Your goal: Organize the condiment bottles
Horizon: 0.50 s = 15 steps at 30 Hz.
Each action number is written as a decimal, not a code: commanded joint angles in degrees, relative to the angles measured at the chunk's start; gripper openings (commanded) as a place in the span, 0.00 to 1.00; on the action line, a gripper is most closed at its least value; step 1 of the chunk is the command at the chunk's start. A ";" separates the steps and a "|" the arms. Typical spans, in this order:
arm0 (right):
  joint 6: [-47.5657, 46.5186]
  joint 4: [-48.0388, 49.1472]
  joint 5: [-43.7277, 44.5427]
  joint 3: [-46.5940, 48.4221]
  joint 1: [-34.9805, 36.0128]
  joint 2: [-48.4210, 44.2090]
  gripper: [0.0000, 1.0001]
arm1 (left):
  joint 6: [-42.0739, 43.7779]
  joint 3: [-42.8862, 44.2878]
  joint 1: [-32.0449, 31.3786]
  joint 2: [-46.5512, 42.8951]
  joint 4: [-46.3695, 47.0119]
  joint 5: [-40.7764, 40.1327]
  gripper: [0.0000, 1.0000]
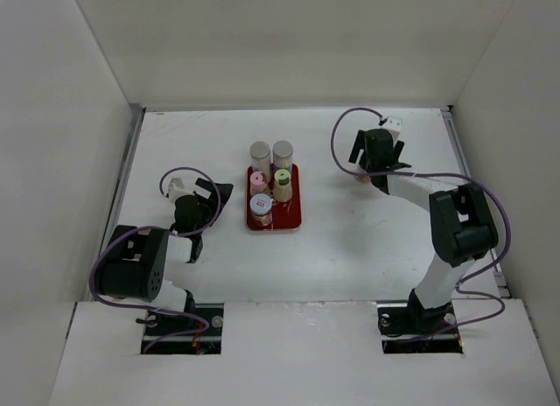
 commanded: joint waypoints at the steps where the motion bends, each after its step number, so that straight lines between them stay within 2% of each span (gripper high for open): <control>1: 2.14 -0.07 -2.24 1.94 -0.67 0.96 0.91 | 0.01 0.11 0.26 0.46 2.28 0.76 1.00; 2: 2.23 -0.08 -1.98 1.68 -0.59 0.96 0.85 | -0.07 0.29 0.26 0.55 2.28 0.85 1.00; 4: 2.66 0.54 -1.19 0.54 -0.41 -0.26 0.65 | -0.08 0.37 -0.17 0.38 2.28 0.77 1.00; 6: 3.28 1.15 0.30 -1.13 0.20 -3.07 0.54 | 0.01 0.37 -0.18 0.46 2.28 0.41 1.00; 10: 3.37 3.26 2.85 -6.22 5.81 -11.94 0.53 | -0.08 0.46 0.17 0.99 2.45 1.20 1.00; 15: 4.24 3.79 0.75 -11.59 15.74 -20.65 0.53 | -0.08 -0.06 0.26 0.02 2.37 0.76 1.00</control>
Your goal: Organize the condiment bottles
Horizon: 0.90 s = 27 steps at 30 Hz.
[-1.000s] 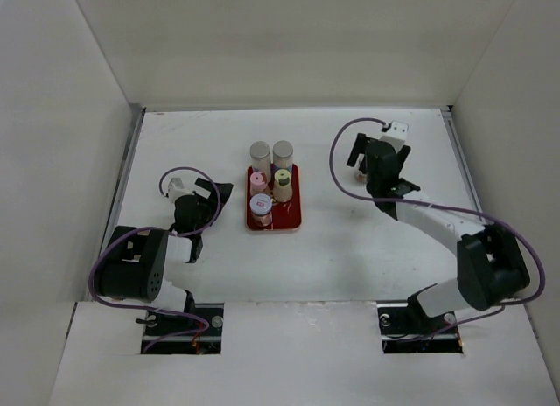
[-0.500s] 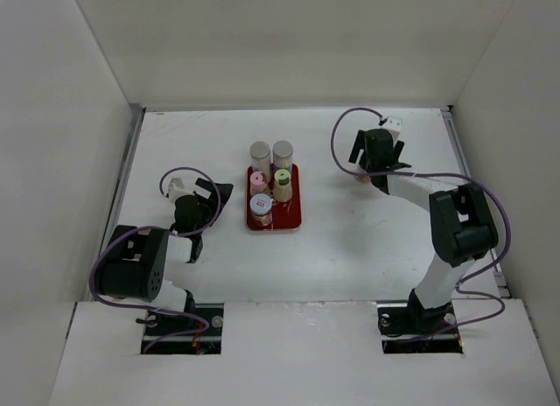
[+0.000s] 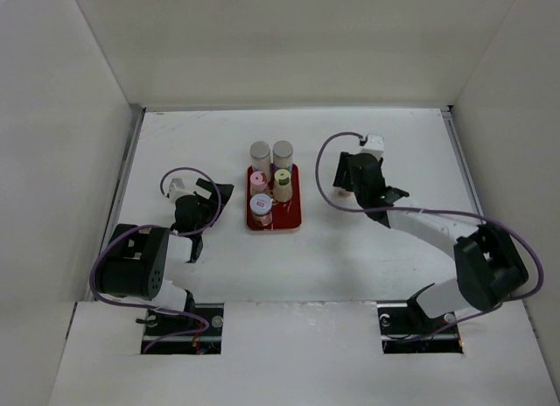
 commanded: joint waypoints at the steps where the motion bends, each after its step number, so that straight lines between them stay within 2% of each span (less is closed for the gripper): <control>1: 1.45 6.98 -0.85 -0.73 8.23 -7.06 0.53 | -0.05 0.02 0.24 -0.48 2.21 0.72 1.00; 8: 0.75 11.90 -1.29 3.03 22.31 -2.60 0.57 | -0.05 -0.06 0.24 -0.48 2.21 0.46 1.00; 18: -0.13 15.42 -1.20 7.52 25.48 6.81 0.57 | -0.05 -0.15 0.07 -1.36 1.95 0.11 1.00; 27: -0.31 14.90 -0.59 8.67 26.98 10.94 0.65 | 0.03 -0.06 0.15 -0.83 1.95 -0.07 1.00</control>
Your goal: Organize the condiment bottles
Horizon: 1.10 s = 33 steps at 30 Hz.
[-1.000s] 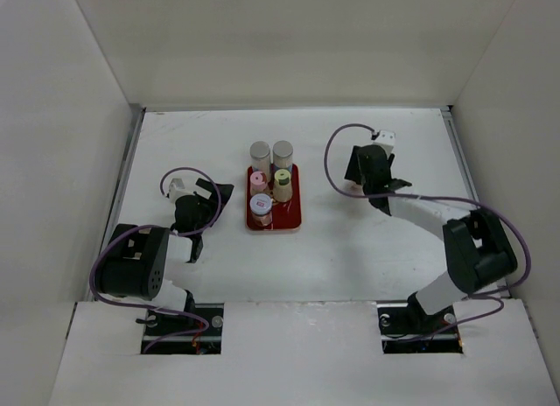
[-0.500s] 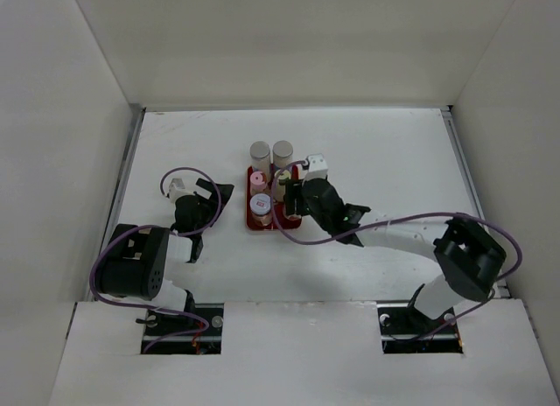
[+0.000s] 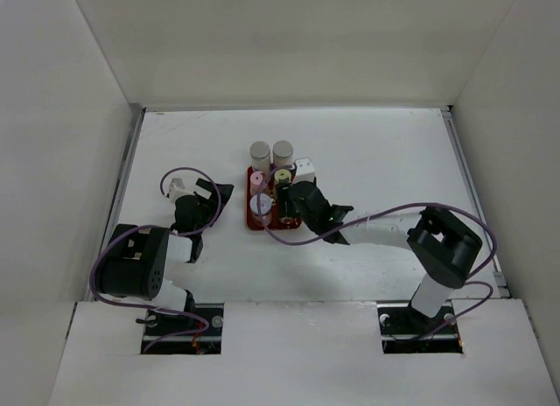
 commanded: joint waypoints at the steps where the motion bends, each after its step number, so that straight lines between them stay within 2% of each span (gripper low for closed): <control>1: -0.13 6.46 1.57 4.10 1.17 -0.62 0.66 | 0.01 -0.06 0.15 -0.42 2.28 -0.05 1.00; 7: -1.01 5.14 1.84 2.70 1.34 -5.79 0.86 | 0.10 0.20 -0.02 -0.59 1.58 -0.13 1.00; 11: -2.24 4.79 2.98 -0.37 1.17 -11.77 0.88 | 0.10 0.55 0.15 -0.50 1.23 0.48 1.00; 15: -2.16 5.48 5.61 -6.78 -2.52 -18.00 0.88 | 0.71 1.25 -0.29 -1.12 -1.40 -0.66 1.00; 17: -1.46 7.24 5.88 -11.00 -5.41 -20.56 0.79 | 0.98 1.78 -0.37 -1.38 -2.46 -0.66 1.00; 21: 2.31 9.62 6.06 -18.56 -10.42 -25.04 0.33 | 3.17 2.48 -1.43 -3.48 -5.09 -2.68 1.00; 23: 5.39 9.80 5.71 -21.11 -12.97 -26.45 0.19 | 4.31 2.83 -1.87 -5.32 -7.38 -3.64 1.00; 28: 8.30 12.43 3.78 -24.46 -16.50 -27.34 0.10 | 9.58 4.15 -4.94 -11.12 -14.22 -11.36 1.00; 31: 8.48 15.41 3.42 -25.25 -16.68 -26.46 0.11 | 12.05 5.99 -6.79 -13.15 -19.50 -15.77 1.00; 33: 8.83 15.69 2.72 -24.99 -16.41 -25.76 0.12 | 12.58 5.65 -7.14 -13.94 -19.69 -18.31 1.00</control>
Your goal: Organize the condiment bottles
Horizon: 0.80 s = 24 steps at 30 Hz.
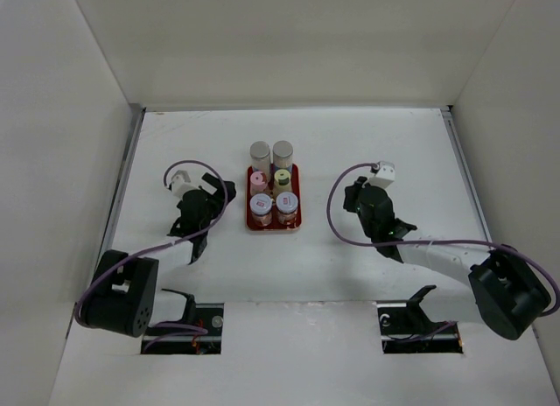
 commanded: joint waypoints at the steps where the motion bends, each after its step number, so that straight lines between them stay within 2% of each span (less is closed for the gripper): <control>1: 1.88 6.57 -2.22 0.47 0.13 -0.16 0.12 | 3.62 1.52 -0.83 -2.56 -2.76 -7.92 1.00; 8: -1.19 8.51 -3.02 -0.14 3.03 -0.95 0.02 | 4.93 0.37 -1.09 -7.39 -2.66 -12.33 1.00; 13: -3.83 9.82 -0.30 -0.76 4.70 -0.25 0.03 | 7.13 5.99 -0.74 -11.00 -16.52 -12.06 1.00; 15: -5.06 11.05 0.14 -1.28 5.49 0.19 0.15 | 8.10 7.49 0.14 -10.74 -20.31 -11.45 1.00; 19: -6.91 14.56 1.20 -2.86 6.55 -0.07 0.50 | 9.33 10.65 -0.12 -11.44 -28.04 -10.92 1.00; 21: -7.26 15.71 1.64 -3.31 6.73 -0.25 0.57 | 9.33 12.49 -0.21 -12.05 -31.83 -11.01 1.00; 24: -7.35 15.71 1.64 -3.13 7.08 0.01 0.62 | 9.94 14.08 0.22 -13.46 -35.00 -11.01 1.00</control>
